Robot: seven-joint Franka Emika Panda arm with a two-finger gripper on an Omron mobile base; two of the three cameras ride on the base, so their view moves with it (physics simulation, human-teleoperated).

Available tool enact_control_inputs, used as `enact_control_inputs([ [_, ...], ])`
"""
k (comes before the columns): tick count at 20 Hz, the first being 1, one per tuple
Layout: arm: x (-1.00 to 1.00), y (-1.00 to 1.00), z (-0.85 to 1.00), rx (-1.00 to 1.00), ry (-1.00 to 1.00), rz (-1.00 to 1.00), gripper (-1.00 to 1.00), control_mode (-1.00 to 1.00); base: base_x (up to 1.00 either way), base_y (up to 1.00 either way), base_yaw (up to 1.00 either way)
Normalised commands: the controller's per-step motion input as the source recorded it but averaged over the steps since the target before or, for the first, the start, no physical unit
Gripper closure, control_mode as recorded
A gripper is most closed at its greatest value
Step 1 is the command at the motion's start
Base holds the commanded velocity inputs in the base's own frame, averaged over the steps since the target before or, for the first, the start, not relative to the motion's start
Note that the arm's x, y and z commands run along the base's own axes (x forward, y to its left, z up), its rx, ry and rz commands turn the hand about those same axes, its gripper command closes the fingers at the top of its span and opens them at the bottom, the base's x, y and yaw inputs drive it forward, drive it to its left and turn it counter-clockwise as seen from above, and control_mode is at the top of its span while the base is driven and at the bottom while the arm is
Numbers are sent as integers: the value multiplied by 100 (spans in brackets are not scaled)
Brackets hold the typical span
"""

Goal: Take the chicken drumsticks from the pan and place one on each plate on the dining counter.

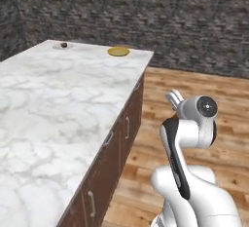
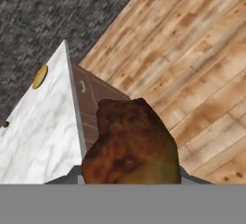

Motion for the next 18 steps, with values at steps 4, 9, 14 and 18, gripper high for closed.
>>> enact_control_inputs([
  [4, 0, 0, 0, 0, 0, 0, 100, 100, 100, -86, 45],
  [9, 0, 0, 0, 0, 0, 0, 100, 100, 97, -100, 35],
  [14, 0, 0, 0, 0, 0, 0, 100, 100, 53, -100, 19],
  [18, 0, 0, 0, 0, 0, 0, 100, 100, 38, -100, 11],
])
